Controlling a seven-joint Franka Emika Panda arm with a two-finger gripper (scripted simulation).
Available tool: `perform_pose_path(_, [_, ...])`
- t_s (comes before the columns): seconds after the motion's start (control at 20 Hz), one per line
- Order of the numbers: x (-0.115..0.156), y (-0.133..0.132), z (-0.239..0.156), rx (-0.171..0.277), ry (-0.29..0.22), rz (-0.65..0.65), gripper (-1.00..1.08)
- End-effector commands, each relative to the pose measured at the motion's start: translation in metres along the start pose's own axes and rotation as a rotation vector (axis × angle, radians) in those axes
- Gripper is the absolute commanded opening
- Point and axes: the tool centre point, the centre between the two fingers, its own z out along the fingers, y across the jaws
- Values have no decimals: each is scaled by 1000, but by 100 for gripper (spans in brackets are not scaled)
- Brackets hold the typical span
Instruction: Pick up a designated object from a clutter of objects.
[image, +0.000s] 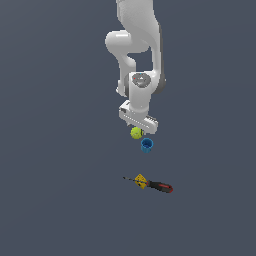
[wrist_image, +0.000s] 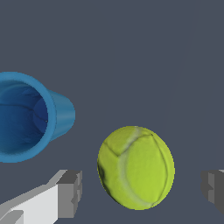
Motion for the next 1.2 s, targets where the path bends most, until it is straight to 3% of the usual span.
perform_pose_path(0.0, [0,0,10,0,0,1,100])
perform_pose_path(0.4, [-1,0,25,0,0,2,100])
perform_pose_path(0.45, [-1,0,25,0,0,2,-100])
perform_pose_path(1.15, [0,-2,21,2,2,1,-100])
